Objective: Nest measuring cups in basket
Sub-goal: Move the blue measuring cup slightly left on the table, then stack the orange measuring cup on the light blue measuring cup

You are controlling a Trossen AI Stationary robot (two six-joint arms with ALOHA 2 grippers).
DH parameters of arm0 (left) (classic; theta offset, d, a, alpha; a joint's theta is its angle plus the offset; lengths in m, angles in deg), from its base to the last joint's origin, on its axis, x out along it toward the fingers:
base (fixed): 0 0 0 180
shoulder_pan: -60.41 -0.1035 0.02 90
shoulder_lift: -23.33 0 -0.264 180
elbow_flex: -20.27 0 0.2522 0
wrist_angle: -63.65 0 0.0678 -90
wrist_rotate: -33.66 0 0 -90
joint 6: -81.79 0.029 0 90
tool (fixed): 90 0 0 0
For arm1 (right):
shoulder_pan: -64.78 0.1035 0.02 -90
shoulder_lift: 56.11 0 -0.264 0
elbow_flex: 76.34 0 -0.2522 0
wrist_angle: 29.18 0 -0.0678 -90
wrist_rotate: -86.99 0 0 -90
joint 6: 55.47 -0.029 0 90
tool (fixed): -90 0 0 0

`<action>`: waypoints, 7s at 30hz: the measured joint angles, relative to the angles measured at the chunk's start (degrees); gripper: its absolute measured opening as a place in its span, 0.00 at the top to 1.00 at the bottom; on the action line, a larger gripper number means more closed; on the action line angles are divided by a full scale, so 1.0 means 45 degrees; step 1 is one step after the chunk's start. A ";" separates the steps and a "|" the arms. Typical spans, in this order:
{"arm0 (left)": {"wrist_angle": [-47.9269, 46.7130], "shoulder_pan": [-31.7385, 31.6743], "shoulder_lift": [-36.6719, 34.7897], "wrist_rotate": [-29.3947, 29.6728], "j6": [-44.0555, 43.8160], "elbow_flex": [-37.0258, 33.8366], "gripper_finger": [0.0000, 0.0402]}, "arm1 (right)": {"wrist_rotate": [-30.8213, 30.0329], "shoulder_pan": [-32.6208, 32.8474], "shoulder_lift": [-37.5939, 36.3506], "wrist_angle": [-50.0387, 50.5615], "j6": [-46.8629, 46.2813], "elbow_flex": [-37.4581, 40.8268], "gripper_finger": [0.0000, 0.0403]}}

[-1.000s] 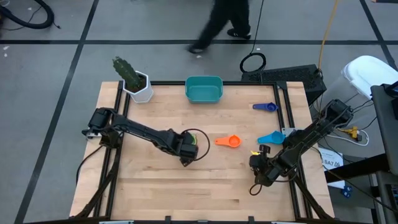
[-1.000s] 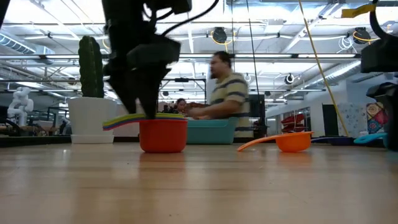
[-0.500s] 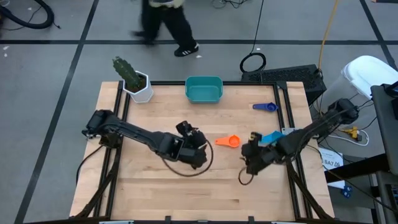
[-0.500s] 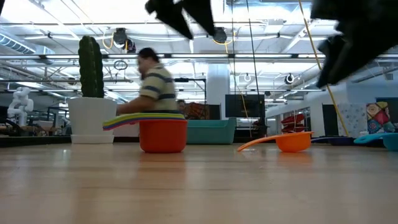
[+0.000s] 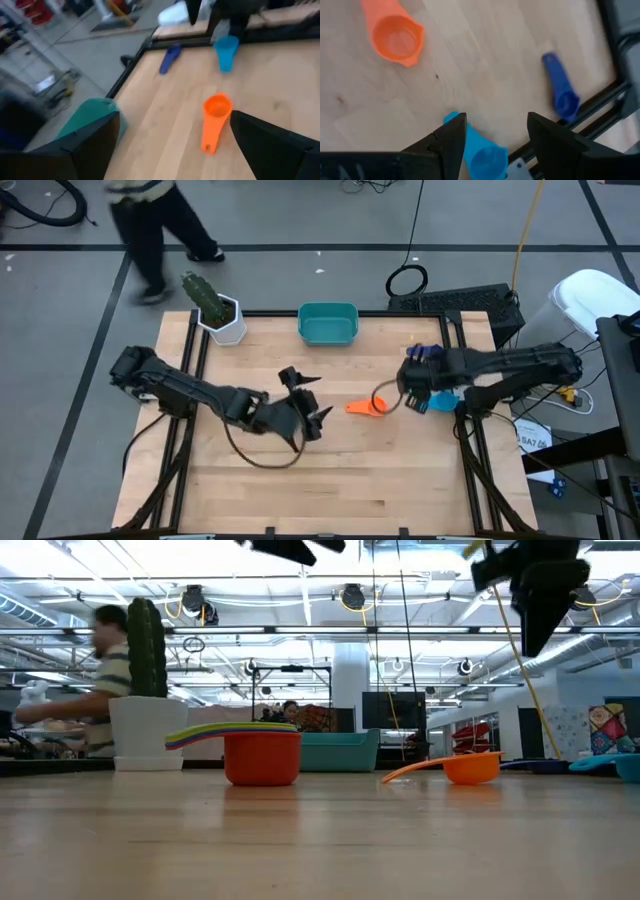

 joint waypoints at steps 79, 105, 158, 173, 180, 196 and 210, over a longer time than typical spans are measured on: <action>0.7889 -0.1225 -0.3502 -0.4685 -0.0829 -0.5263 0.06 | 0.3583 0.1577 -0.2366 0.0151 -0.0577 0.4616 0.50; 0.7947 -0.0011 -0.3497 -0.3962 0.0455 -0.5263 0.06 | 0.2831 0.1744 -0.1005 -0.1530 -0.1441 0.3921 0.50; 0.6665 0.0480 -0.3497 -0.3957 -0.0041 -0.5263 0.06 | 0.2204 -0.2730 0.3696 0.0382 0.4545 0.4456 0.50; 0.6670 0.0655 -0.3497 -0.3962 0.0050 -0.5263 0.06 | 0.2240 -0.2380 0.3696 -0.1669 0.3732 0.5451 0.50; 0.6670 0.0645 -0.3497 -0.3957 0.0048 -0.5263 0.06 | 0.2214 -0.2380 0.3696 -0.2354 0.3493 0.5454 0.50; 0.6665 0.0645 -0.3497 -0.3957 0.0012 -0.5263 0.06 | 0.1743 -0.2390 0.3696 -0.4772 0.4005 0.4704 0.50; 0.6665 0.0648 -0.3497 -0.3957 -0.0040 -0.5263 0.06 | 0.1539 -0.2380 0.3696 -0.6508 0.4994 0.2760 0.50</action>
